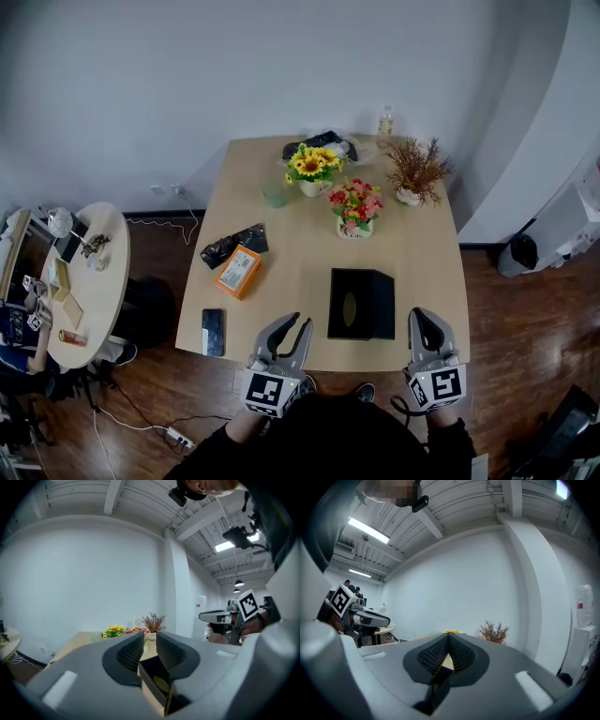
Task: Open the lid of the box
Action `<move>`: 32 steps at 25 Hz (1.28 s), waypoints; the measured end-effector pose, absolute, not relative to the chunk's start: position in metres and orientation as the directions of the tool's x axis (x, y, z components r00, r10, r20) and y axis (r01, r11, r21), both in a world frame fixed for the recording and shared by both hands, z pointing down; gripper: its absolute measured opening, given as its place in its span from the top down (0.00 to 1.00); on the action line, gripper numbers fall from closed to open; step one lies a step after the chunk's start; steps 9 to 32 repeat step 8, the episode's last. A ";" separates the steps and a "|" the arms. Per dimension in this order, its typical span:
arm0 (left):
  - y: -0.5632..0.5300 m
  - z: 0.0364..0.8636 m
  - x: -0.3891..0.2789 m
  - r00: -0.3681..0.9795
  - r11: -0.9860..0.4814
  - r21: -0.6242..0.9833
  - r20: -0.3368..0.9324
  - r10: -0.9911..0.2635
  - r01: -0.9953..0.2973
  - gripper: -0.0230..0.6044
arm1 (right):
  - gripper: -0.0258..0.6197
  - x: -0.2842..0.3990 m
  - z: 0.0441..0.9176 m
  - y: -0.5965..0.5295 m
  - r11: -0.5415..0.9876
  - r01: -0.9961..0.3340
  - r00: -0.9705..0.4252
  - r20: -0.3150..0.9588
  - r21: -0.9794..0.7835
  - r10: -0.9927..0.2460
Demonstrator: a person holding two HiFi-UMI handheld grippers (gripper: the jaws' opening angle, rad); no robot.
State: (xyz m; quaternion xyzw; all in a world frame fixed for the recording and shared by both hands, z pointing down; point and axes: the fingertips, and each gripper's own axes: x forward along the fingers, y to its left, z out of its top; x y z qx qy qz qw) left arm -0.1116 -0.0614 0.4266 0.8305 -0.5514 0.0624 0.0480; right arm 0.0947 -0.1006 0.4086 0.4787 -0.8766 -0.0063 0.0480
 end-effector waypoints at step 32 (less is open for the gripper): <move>-0.057 0.428 -0.116 0.371 -0.373 0.024 0.161 -0.914 -0.928 0.86 | 0.96 0.092 0.411 -0.098 0.550 -0.833 -0.545 0.082 0.059 -0.835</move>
